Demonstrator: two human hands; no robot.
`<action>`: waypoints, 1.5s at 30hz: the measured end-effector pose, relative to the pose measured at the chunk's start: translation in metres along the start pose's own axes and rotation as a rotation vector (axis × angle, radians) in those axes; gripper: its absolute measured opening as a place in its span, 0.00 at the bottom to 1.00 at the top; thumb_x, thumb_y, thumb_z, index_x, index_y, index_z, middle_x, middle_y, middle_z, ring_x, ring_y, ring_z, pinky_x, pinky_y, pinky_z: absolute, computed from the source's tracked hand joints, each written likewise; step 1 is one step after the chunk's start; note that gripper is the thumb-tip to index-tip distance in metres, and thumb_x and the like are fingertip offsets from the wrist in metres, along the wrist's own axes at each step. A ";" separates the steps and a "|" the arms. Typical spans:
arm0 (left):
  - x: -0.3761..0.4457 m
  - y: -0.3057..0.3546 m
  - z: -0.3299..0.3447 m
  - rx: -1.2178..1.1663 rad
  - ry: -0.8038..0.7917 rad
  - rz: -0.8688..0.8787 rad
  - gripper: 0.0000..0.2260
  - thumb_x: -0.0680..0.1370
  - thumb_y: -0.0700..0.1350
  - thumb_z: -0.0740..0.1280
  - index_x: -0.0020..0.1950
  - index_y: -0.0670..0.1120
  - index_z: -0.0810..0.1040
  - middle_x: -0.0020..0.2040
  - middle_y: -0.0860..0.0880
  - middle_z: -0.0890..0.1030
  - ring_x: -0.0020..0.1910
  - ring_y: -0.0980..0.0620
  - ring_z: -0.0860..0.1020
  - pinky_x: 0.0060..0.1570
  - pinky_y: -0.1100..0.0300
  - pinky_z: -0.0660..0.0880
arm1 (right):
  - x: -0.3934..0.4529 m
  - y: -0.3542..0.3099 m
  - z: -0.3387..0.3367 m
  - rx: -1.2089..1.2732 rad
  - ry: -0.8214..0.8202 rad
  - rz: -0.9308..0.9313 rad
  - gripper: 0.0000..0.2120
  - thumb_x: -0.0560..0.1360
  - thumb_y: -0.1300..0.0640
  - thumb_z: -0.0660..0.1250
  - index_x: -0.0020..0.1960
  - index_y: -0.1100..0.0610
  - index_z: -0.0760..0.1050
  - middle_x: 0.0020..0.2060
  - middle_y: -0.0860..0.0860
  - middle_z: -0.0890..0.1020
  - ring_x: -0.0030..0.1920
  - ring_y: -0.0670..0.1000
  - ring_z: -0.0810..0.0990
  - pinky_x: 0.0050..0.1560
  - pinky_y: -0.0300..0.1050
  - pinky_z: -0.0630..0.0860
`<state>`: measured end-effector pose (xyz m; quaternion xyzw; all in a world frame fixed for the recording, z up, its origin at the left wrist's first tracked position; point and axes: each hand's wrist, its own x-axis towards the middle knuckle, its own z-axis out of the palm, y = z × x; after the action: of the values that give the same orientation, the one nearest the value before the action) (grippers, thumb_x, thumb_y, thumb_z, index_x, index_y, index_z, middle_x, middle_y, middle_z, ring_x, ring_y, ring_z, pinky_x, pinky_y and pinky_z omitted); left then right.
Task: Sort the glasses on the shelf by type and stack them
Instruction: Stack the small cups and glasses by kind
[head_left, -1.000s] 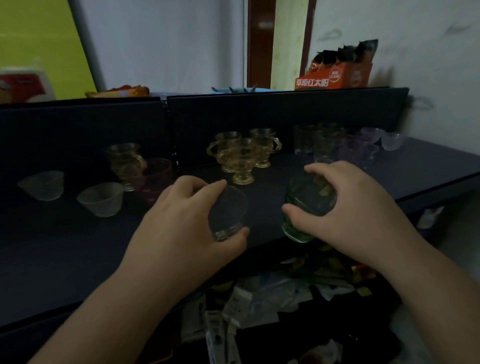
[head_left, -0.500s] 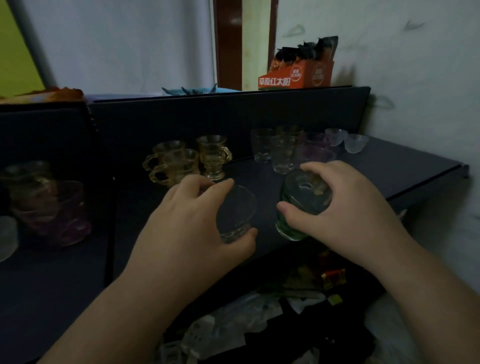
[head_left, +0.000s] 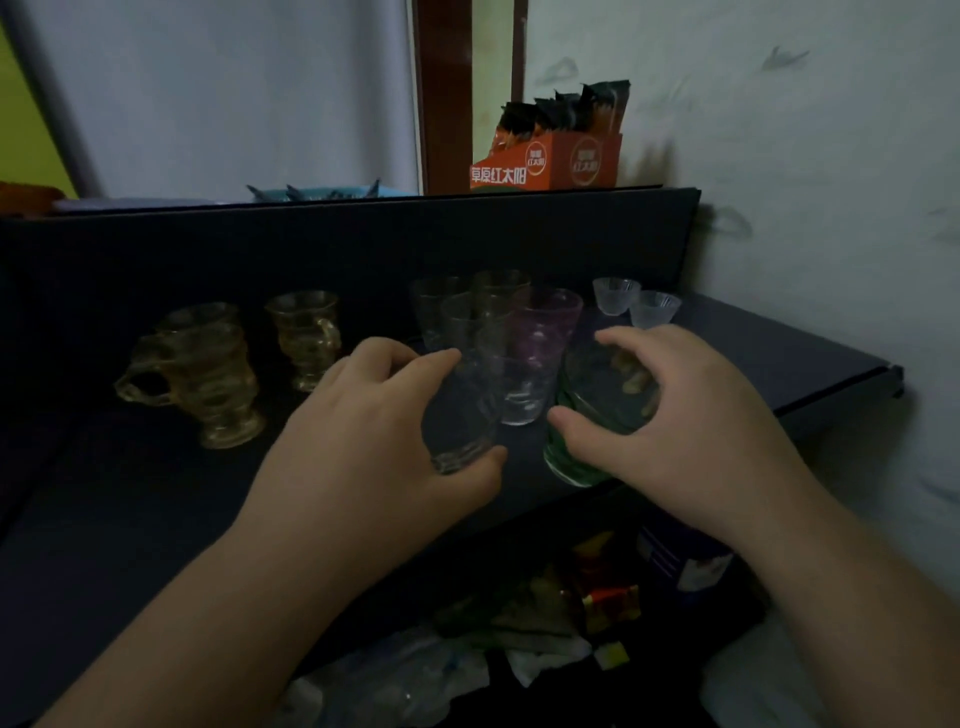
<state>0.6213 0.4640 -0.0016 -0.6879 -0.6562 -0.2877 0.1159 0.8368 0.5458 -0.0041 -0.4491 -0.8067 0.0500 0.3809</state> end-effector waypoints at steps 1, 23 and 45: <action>0.005 0.012 0.007 0.008 0.005 -0.019 0.38 0.67 0.71 0.62 0.74 0.59 0.63 0.63 0.60 0.67 0.58 0.60 0.67 0.52 0.63 0.67 | 0.004 0.015 -0.007 0.002 -0.015 -0.011 0.38 0.63 0.28 0.67 0.68 0.44 0.72 0.54 0.38 0.74 0.55 0.39 0.73 0.54 0.40 0.73; 0.141 0.140 0.120 0.414 -0.133 -0.083 0.31 0.71 0.70 0.56 0.69 0.54 0.67 0.62 0.49 0.72 0.60 0.46 0.68 0.59 0.51 0.65 | 0.121 0.190 -0.049 0.019 -0.118 -0.075 0.39 0.67 0.30 0.69 0.72 0.47 0.70 0.55 0.45 0.72 0.51 0.44 0.72 0.48 0.41 0.68; 0.159 0.119 0.129 0.535 -0.168 -0.139 0.28 0.71 0.64 0.59 0.67 0.53 0.72 0.57 0.49 0.76 0.54 0.47 0.74 0.53 0.50 0.71 | 0.280 0.165 0.065 -0.071 -0.440 -0.270 0.46 0.68 0.36 0.73 0.77 0.55 0.61 0.71 0.55 0.71 0.67 0.57 0.73 0.62 0.52 0.75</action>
<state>0.7634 0.6525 0.0073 -0.6076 -0.7618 -0.0539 0.2183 0.8213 0.8737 0.0397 -0.3286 -0.9241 0.0667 0.1834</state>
